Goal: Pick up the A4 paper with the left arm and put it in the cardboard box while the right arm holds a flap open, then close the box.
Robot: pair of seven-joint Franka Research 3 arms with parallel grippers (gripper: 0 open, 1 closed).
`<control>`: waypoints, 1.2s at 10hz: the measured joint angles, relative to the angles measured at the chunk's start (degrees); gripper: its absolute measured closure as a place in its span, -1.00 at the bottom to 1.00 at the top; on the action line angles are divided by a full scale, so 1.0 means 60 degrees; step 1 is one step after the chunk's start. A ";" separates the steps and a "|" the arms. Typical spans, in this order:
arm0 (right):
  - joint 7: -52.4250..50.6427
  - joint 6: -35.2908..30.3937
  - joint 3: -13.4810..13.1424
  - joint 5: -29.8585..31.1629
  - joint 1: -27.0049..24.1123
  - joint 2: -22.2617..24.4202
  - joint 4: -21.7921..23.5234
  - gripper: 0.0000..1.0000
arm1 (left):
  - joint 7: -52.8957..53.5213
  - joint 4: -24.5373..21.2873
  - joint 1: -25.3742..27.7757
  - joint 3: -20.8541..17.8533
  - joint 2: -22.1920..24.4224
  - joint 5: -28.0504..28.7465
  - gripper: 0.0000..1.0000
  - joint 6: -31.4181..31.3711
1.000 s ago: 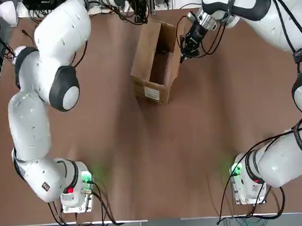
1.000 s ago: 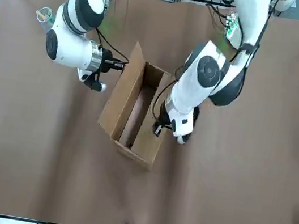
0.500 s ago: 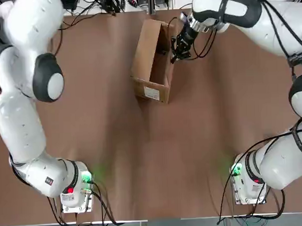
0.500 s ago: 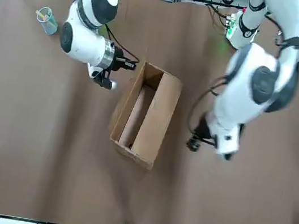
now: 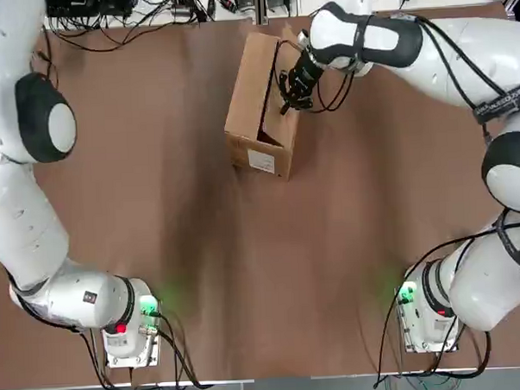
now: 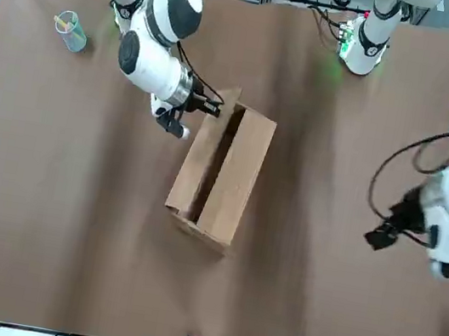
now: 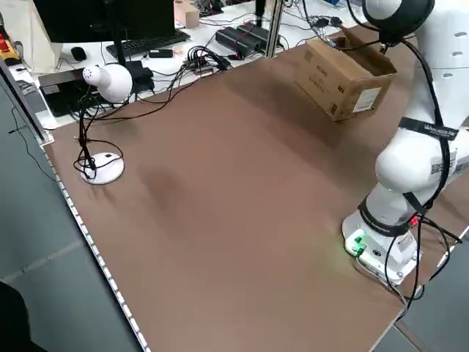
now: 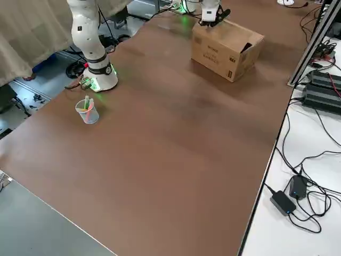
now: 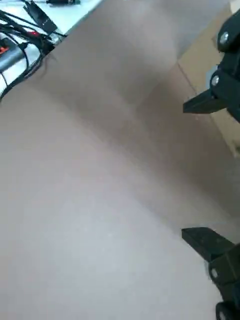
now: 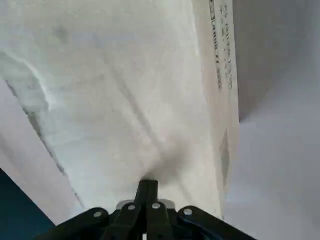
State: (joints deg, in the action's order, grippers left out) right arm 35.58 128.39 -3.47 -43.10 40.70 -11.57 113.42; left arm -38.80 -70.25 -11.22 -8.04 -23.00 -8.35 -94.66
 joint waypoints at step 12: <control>0.0181 0.1087 0.0002 -0.0001 0.0380 -0.0536 0.0028 0.98 | 0.6303 -0.2419 0.2202 0.1853 0.3500 0.0750 -1.00 0.0997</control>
State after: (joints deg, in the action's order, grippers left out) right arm 36.66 134.91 -3.46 -43.11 42.97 -14.79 113.59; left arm -0.98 -84.77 1.99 3.08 -2.01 -3.86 -88.68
